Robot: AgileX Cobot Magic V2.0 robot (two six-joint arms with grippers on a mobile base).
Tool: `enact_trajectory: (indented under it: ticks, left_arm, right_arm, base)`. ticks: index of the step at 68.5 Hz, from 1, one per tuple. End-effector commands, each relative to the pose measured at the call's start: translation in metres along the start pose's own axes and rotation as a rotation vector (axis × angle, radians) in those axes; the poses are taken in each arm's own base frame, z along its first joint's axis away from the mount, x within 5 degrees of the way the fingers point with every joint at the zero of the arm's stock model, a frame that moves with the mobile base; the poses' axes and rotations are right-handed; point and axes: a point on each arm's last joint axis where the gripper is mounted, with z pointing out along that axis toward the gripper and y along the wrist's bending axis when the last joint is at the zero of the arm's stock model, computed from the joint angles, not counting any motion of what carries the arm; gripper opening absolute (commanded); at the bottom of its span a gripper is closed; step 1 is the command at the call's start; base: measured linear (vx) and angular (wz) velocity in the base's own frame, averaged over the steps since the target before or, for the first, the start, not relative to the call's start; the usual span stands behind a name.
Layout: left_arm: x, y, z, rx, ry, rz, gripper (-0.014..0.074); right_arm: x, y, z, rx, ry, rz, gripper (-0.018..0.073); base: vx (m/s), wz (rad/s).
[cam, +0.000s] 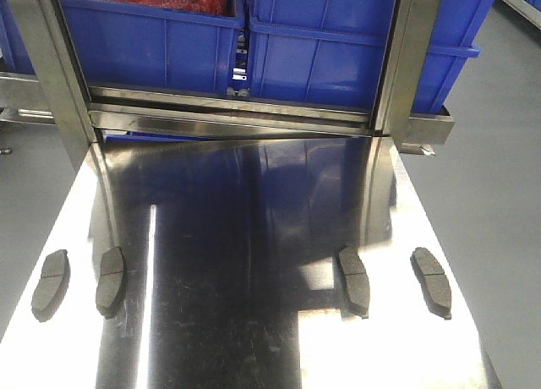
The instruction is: Move and align brake pads A on conveyor
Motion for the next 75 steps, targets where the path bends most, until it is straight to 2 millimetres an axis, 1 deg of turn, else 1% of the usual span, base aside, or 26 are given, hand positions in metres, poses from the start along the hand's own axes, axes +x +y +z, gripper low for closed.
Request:
enact_trajectory:
  ticks: [1,3,7,16,21,24,29,34,41,46,51,57,64,75]
  left_arm:
    - [-0.016,0.001,-0.003,-0.001,-0.094,-0.012,0.0694]
    - [-0.016,0.001,-0.003,-0.001,-0.094,-0.012,0.0736]
    - [-0.016,0.001,-0.003,-0.001,-0.095,-0.012,0.0733]
    - [-0.017,0.0,-0.003,0.006,-0.102,-0.031,0.0708]
    - [-0.014,-0.001,-0.003,0.017,-0.048,-0.053,0.0685]
    - [-0.012,-0.002,0.001,0.028,0.002,-0.066,0.0673]
    - [-0.01,-0.004,0.016,0.048,0.095,-0.074,0.0657]
    - [-0.012,-0.006,0.036,0.069,0.192,-0.082,0.0655]
    - [-0.009,-0.01,0.07,0.091,0.351,-0.071,0.0652]
    - [-0.001,-0.016,0.1,0.113,0.48,-0.06,0.0652]
    - [0.007,-0.021,0.122,0.124,0.565,-0.056,0.0652]
    - [0.017,-0.02,0.148,0.077,0.651,-0.096,0.065]
    - [0.026,-0.017,0.169,-0.001,0.711,-0.141,0.0648]
    - [0.039,-0.016,0.189,-0.028,0.78,-0.152,0.0648]
  right_arm:
    - [-0.001,0.0,-0.001,0.002,-0.073,-0.013,-0.0003]
    - [-0.001,0.0,-0.001,0.002,-0.073,-0.013,-0.0003]
    - [-0.001,0.0,-0.001,0.002,-0.073,-0.013,-0.0003]
    - [-0.001,0.0,-0.001,0.002,-0.073,-0.013,-0.0003]
    - [-0.001,0.0,-0.001,0.002,-0.073,-0.013,-0.0003]
    - [-0.001,0.0,-0.001,0.002,-0.073,-0.013,-0.0003]
    - [-0.001,0.0,-0.001,0.002,-0.073,-0.013,-0.0003]
    - [-0.001,0.0,-0.001,0.002,-0.073,-0.013,-0.0003]
    - [-0.001,0.0,-0.001,0.002,-0.073,-0.013,-0.0003]
    - [-0.001,0.0,-0.001,0.002,-0.073,-0.013,-0.0003]
    - [-0.001,0.0,-0.001,0.002,-0.073,-0.013,-0.0003]
    - [-0.001,0.0,-0.001,0.002,-0.073,-0.013,-0.0003]
    - [-0.001,0.0,-0.001,0.002,-0.073,-0.013,-0.0003]
    - [-0.001,0.0,-0.001,0.002,-0.073,-0.013,-0.0003]
  base:
    - [0.0,0.0]
    - [0.0,0.0]
    - [0.0,0.0]
    - [0.0,0.0]
    - [0.0,0.0]
    - [0.0,0.0]
    - [0.0,0.0]
    - [0.0,0.0]
    - [0.0,0.0]
    - [0.0,0.0]
    - [0.0,0.0]
    - [0.0,0.0]
    - [0.0,0.0]
    - [0.0,0.0]
